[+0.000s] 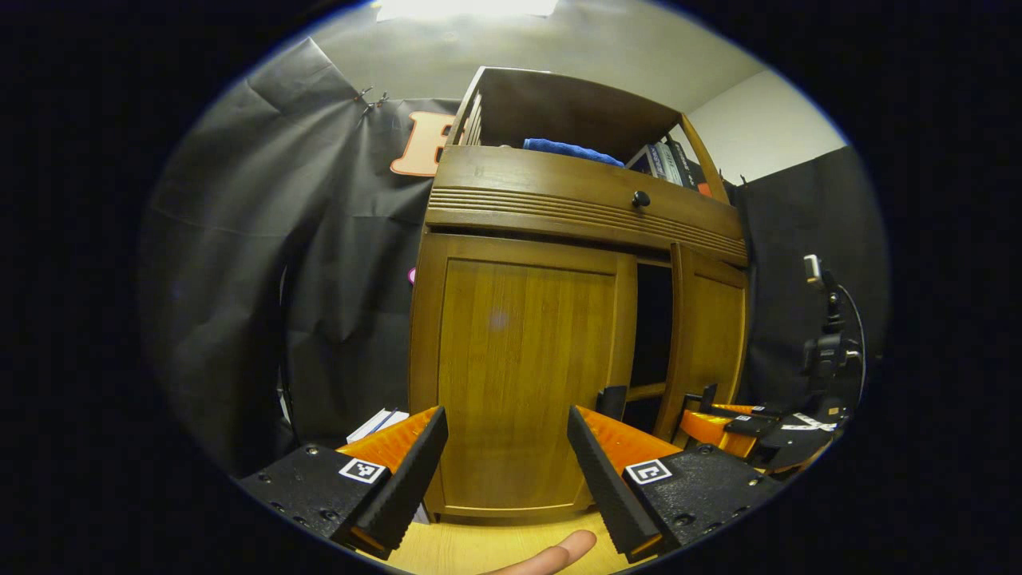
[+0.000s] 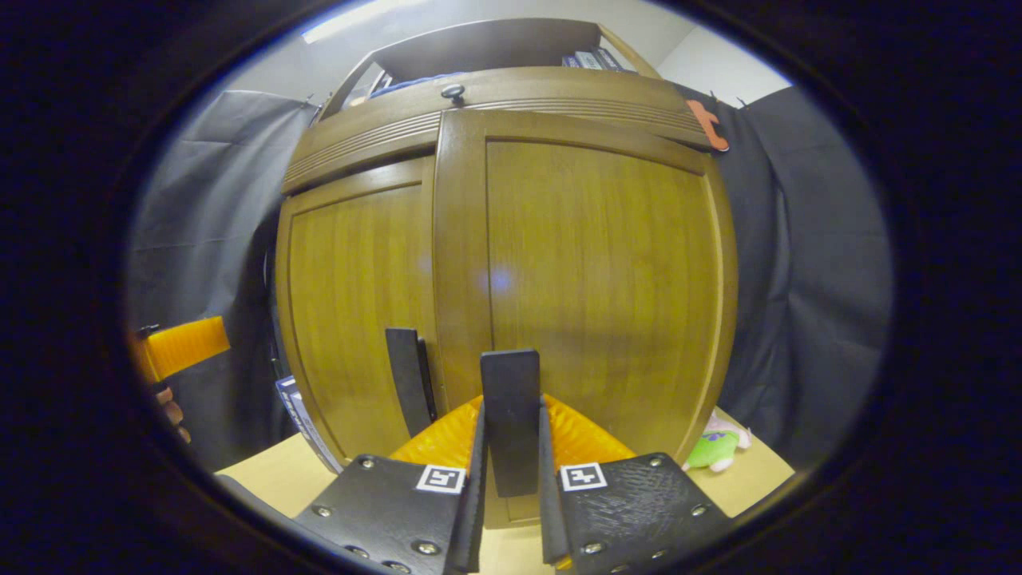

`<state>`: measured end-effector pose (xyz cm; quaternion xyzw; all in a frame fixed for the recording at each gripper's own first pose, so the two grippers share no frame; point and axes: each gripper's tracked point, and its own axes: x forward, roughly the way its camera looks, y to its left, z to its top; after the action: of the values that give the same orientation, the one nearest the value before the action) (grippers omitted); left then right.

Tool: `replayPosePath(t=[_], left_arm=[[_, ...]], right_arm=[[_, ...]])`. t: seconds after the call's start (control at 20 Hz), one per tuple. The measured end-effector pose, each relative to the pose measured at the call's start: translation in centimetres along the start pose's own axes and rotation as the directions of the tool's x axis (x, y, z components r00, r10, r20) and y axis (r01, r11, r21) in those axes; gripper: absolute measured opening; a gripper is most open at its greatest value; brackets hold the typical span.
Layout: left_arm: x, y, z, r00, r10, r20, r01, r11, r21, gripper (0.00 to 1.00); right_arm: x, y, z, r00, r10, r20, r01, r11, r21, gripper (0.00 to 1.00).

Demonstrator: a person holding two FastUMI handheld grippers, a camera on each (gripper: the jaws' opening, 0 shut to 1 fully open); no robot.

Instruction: Open the right door of the double-door shoe cabinet with the right hand, and open the left door with the left hand.

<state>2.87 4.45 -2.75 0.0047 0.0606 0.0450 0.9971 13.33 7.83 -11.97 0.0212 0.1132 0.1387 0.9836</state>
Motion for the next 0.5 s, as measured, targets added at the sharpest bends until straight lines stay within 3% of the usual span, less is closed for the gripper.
replayPosePath(t=[0.5], left_arm=[[0.0, -0.4, -0.1, 1.000, -0.026, -0.004, 0.026, 1.000, 0.015, 0.93]], right_arm=[[-4.9, -2.9, 0.3, 1.000, -0.015, 0.001, 0.015, 1.000, 0.024, 0.29]])
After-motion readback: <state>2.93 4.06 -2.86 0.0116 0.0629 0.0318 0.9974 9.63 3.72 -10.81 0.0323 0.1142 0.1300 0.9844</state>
